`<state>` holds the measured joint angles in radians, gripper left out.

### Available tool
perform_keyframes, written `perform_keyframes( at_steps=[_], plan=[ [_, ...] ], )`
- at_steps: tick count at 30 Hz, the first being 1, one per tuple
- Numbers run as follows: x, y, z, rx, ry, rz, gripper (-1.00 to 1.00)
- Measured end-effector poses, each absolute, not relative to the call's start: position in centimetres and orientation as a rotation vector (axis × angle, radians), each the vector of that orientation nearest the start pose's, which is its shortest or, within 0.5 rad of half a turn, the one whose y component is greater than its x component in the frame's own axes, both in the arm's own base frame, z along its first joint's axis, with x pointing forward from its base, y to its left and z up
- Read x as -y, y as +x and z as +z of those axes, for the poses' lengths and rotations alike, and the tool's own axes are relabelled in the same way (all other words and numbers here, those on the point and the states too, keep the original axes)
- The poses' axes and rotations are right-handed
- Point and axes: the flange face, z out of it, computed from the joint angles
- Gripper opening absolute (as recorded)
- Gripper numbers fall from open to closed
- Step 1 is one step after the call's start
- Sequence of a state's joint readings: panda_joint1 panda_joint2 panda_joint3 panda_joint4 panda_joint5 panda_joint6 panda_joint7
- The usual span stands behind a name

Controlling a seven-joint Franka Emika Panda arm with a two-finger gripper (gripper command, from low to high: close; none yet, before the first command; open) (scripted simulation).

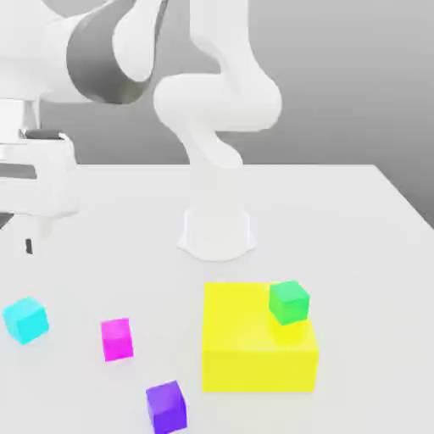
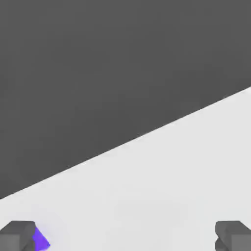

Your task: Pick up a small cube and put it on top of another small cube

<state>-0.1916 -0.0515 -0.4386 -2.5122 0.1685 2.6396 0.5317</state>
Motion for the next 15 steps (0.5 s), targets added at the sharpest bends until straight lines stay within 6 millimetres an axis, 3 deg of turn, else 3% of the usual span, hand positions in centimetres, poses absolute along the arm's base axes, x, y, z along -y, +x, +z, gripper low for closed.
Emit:
perform_keyframes(
  at_steps=[6,11,12,15],
  plan=[
    [33.0,30.4,21.0,-2.063,-2.348,-0.038,0.00],
    [33.7,29.2,15.1,-2.096,-2.345,-0.005,0.00],
    [33.6,29.1,13.9,-2.096,-2.343,-0.003,-1.00],
    [33.6,29.1,13.9,-2.097,-2.342,-0.002,-1.00]
  ],
)
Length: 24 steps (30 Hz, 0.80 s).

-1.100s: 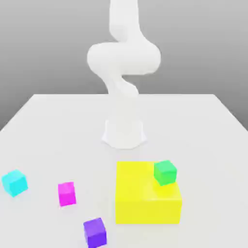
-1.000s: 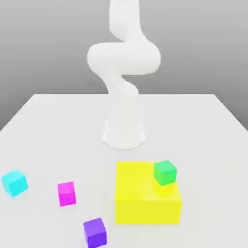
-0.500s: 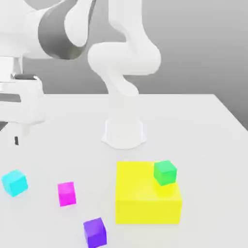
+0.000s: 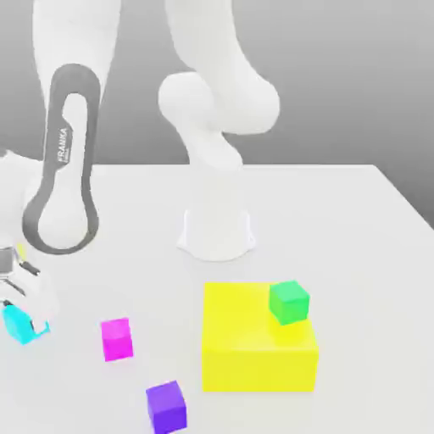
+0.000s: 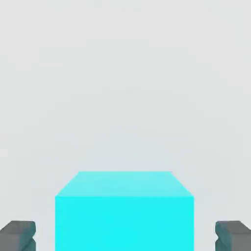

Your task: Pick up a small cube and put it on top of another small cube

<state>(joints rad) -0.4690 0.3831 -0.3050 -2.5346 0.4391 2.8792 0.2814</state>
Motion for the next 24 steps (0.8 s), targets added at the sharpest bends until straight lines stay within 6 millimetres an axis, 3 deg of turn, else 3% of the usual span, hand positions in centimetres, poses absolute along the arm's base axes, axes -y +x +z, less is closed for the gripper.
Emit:
perform_keyframes(
  at_steps=[4,9,10,13,14,17,21,24],
  plan=[
    [33.6,29.0,13.6,-2.097,-2.341,-0.001,-1.00],
    [33.6,29.1,18.5,-2.096,-2.341,-0.001,-1.00],
    [32.7,29.8,19.4,-2.069,-2.353,0.002,-1.00],
    [25.9,34.6,21.8,-1.855,-2.462,0.019,-1.00],
    [22.3,36.6,22.6,-1.742,-2.528,0.027,-1.00],
    [13.0,39.6,25.3,-1.475,-2.663,0.048,-1.00],
    [3.5,39.6,28.7,-1.209,-2.800,0.056,-1.00],
    [-4.1,37.9,31.0,-0.976,-2.923,0.044,-1.00]
  ],
)
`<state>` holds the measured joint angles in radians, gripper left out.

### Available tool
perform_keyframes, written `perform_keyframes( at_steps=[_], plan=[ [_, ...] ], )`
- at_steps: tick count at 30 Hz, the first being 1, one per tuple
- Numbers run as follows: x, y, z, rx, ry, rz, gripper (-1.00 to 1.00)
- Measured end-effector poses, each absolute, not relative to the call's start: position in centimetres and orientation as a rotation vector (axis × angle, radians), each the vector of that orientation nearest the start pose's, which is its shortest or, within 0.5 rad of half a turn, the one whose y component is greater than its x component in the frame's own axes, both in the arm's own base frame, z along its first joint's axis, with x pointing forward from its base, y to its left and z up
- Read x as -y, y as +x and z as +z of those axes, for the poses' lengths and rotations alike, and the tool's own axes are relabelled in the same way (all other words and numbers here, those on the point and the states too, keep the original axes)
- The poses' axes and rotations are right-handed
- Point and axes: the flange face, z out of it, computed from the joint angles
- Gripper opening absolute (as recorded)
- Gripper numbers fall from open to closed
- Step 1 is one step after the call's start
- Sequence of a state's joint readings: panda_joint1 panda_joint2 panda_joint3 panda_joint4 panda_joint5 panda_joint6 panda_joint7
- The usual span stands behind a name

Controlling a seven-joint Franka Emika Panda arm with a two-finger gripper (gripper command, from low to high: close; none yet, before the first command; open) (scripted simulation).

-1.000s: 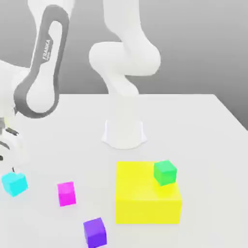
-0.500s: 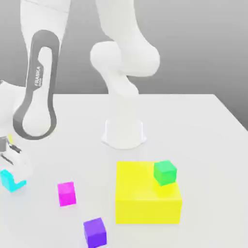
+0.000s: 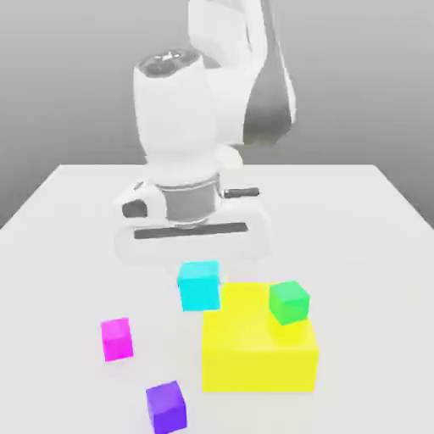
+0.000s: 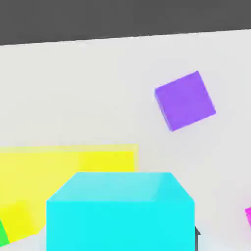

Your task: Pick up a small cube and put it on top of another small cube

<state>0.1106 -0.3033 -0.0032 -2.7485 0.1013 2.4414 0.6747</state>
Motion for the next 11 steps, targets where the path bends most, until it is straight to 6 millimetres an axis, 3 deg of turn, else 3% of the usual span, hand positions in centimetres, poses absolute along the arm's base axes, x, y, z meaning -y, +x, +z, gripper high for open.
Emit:
perform_keyframes(
  at_steps=[2,3,7,8,11],
  plan=[
    [-8.7,35.9,32.4,-0.821,-3.005,0.022,-1.00],
    [-9.9,35.3,32.2,-0.778,-3.029,0.013,-1.00],
    [-11.0,34.8,28.3,-0.738,-3.052,0.002,-1.00],
    [-11.1,34.7,27.1,-0.736,-3.053,0.001,1.00],
    [-11.1,34.7,27.1,-0.736,-3.053,0.001,1.00]
  ],
)
